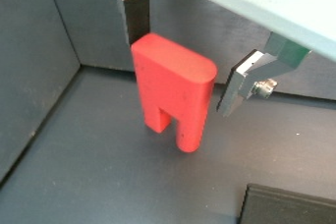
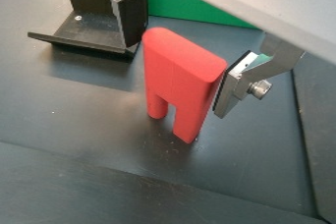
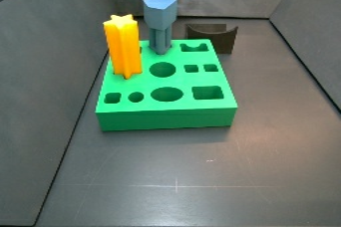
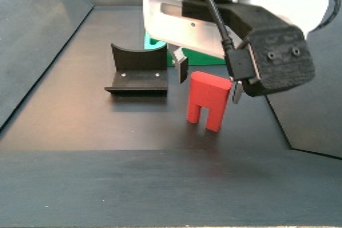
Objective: Pick up the square-circle object. Move up. Move to above the board. Insert the square-circle object.
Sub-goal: Pick up the square-circle object.
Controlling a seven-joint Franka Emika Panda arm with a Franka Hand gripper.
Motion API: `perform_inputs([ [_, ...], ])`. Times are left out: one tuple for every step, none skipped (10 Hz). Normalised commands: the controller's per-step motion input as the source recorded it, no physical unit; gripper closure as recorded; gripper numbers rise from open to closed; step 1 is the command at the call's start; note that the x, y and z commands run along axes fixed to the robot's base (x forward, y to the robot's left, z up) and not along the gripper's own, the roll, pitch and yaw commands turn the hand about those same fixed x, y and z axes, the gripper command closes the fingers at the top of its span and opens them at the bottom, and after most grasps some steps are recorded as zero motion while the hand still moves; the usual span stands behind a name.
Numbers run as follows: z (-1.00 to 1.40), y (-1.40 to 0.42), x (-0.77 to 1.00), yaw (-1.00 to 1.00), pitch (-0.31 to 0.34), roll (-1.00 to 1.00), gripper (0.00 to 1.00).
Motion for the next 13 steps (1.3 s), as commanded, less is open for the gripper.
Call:
perform_inputs([
  [-0.42, 0.0, 0.0, 0.23, -0.277, -0.05, 0.0],
  [-0.35, 0.0, 0.02, 0.31, -0.236, -0.03, 0.0],
  [-0.25, 0.0, 0.0, 0.25, -0.167, -0.06, 0.0],
  [-0.19, 0.0, 0.0, 0.1, -0.114, -0.04, 0.0],
  [-0.03, 0.04, -0.01, 0.0, -0.096, -0.05, 0.0],
  [0.0, 0.03, -0.02, 0.0, 0.0, 0.0, 0.0],
  [0.0, 0.0, 0.0, 0.0, 0.0, 0.0, 0.0],
  [0.0, 0.0, 0.0, 0.0, 0.0, 0.0, 1.0],
  [0.0, 0.0, 0.0, 0.0, 0.0, 0.0, 1.0],
  [0.0, 0.0, 0.0, 0.0, 0.0, 0.0, 1.0],
  [0.0, 0.0, 0.0, 0.0, 0.0, 0.0, 1.0],
  [0.0, 0.0, 0.0, 0.0, 0.0, 0.0, 1.0],
  [0.0, 0.0, 0.0, 0.0, 0.0, 0.0, 1.0],
])
